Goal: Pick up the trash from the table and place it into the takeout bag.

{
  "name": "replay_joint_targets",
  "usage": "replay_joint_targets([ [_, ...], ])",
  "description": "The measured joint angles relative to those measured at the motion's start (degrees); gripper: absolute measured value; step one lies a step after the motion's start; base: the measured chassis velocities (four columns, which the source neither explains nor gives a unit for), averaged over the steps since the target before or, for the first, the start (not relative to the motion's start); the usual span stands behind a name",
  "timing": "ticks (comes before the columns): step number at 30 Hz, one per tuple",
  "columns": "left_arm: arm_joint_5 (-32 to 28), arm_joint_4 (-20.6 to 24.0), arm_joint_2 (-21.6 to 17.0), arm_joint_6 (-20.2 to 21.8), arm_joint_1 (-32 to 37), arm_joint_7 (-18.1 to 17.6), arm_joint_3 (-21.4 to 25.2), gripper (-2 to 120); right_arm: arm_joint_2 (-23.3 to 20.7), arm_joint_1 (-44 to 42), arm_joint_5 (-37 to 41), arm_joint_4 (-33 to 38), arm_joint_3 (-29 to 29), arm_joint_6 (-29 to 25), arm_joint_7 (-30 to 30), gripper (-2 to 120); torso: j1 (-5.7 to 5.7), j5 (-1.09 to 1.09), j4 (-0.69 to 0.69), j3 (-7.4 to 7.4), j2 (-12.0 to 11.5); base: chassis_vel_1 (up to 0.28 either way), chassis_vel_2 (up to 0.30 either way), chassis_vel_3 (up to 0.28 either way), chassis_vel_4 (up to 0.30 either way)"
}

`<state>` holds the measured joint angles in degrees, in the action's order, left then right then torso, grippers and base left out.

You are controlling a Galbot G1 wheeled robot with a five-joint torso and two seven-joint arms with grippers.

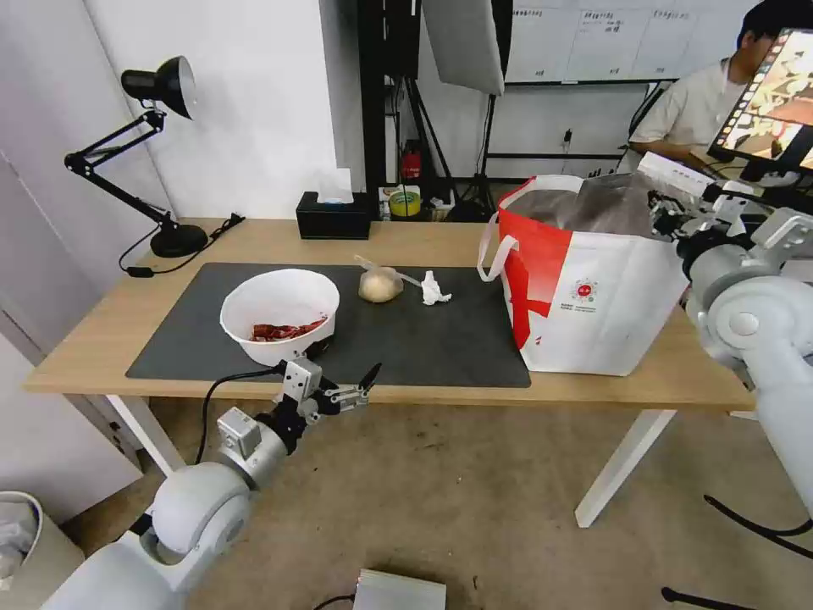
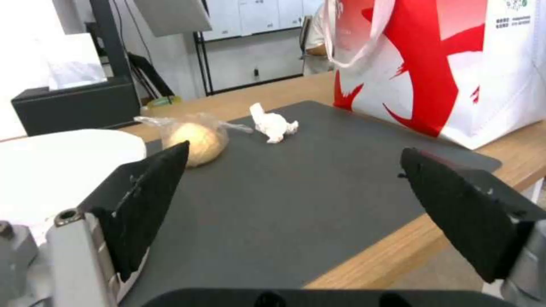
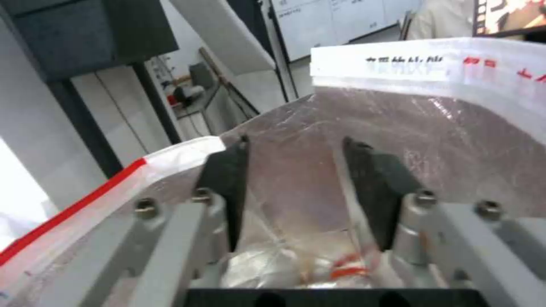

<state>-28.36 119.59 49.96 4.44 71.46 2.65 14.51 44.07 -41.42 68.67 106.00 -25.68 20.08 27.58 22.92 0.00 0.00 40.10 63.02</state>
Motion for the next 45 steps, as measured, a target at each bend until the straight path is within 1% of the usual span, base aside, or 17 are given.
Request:
replay_joint_targets([
  [1,-0.13,0.09,-0.06,0.0,-0.01,-0.01,0.14,100,-0.04,-0.1,0.59,0.53,-0.03,0.01,-0.62,50,0.0,0.01,0.0,0.0,0.0,0.0,0.0,0.0,0.0],
  [3,-0.21,0.15,-0.11,0.0,-0.01,-0.01,0.26,100,-0.11,-0.11,0.83,0.99,-0.03,0.01,-1.2,52,0.0,0.01,0.0,0.0,0.0,0.0,0.0,0.0,0.0],
  [6,-0.1,0.22,-0.28,0.1,-0.05,-0.02,0.59,100,-0.61,0.37,1.35,3.24,1.31,-0.9,-4.28,68,0.0,0.0,0.0,0.0,0.0,0.0,0.0,0.0,0.0],
  [7,-0.1,0.22,-0.28,0.1,-0.05,-0.02,0.59,100,-0.61,0.37,1.35,3.24,1.31,-0.9,-4.28,68,0.0,0.0,0.0,0.0,0.0,0.0,0.0,0.0,0.0],
  [9,0.16,0.22,-0.25,0.2,-0.02,-0.02,0.75,100,-1.47,0.7,1.3,5.22,3.03,-2.67,-8.87,80,0.0,0.0,0.01,0.0,0.0,0.0,0.0,0.0,0.0],
  [11,0.2,0.21,-0.2,0.21,0.02,-0.02,0.78,100,-1.74,0.7,1.29,5.82,3.34,-3.02,-10.07,83,0.0,0.0,0.01,0.0,0.0,0.0,0.0,0.0,0.0],
  [12,0.28,0.19,-0.12,0.22,0.07,-0.02,0.84,100,-2.38,0.49,1.28,7.17,3.85,-3.6,-12.58,89,0.0,-0.01,0.01,0.0,0.0,0.0,0.0,0.0,0.0],
  [13,0.28,0.19,-0.12,0.22,0.07,-0.02,0.84,100,-2.38,0.49,1.28,7.17,3.85,-3.6,-12.58,89,0.0,-0.01,0.01,0.0,0.0,0.0,0.0,0.0,0.0],
  [15,0.54,-0.01,0.02,0.22,0.08,-0.02,0.99,100,-3.46,-1.1,1.07,9.65,4.29,-4.05,-16.62,98,0.0,-0.01,0.01,0.0,0.0,0.0,0.0,0.0,0.0],
  [23,0.34,-0.18,0.04,0.19,0.67,-0.02,2.83,100,-7.54,-10.0,-5.15,16.27,2.28,-4.84,-26.37,100,0.0,0.0,0.0,0.0,0.0,0.0,0.0,0.0,0.0],
  [27,0.3,-0.32,-0.03,0.11,1.19,0.0,3.58,100,-8.4,-14.0,-7.2,18.3,1.06,-5.64,-28.44,100,0.0,-0.01,0.0,0.0,0.01,0.0,0.0,0.0,0.0],
  [29,0.26,-0.63,-0.02,-0.08,2.15,0.06,4.67,100,-8.37,-19.72,-10.18,19.94,0.01,-6.95,-29.81,100,-0.01,0.0,0.0,-0.01,0.01,0.0,0.0,0.0,0.0],
  [30,0.26,-0.63,-0.02,-0.08,2.15,0.06,4.67,100,-8.37,-19.72,-10.18,19.94,0.01,-6.95,-29.81,100,-0.01,0.0,0.0,-0.01,0.01,0.0,0.0,0.0,0.0],
  [33,0.26,-1.32,0.01,-0.97,3.47,0.21,5.72,100,-6.89,-26.83,-14.19,20.57,-0.98,-9.39,-30.69,100,-0.01,0.0,0.0,0.0,0.01,0.0,0.0,0.0,0.0],
  [34,0.26,-1.32,0.01,-0.97,3.47,0.21,5.72,100,-6.89,-26.83,-14.19,20.57,-0.98,-9.39,-30.69,100,-0.01,0.0,0.0,0.0,0.01,0.0,0.0,0.0,0.0],
  [37,0.3,-1.85,0.06,-1.73,5.12,0.79,7.31,100,-4.5,-33.18,-19.56,20.66,-1.14,-13.32,-30.83,100,-0.01,0.01,-0.01,0.0,0.01,0.0,0.0,0.0,0.0],
  [45,0.37,-2.95,0.58,-3.58,8.7,2.19,11.19,100,0.16,-39.58,-27.42,20.09,0.34,-19.36,-28.5,100,-0.01,-0.01,0.0,0.0,0.01,0.0,0.0,0.0,0.0],
])
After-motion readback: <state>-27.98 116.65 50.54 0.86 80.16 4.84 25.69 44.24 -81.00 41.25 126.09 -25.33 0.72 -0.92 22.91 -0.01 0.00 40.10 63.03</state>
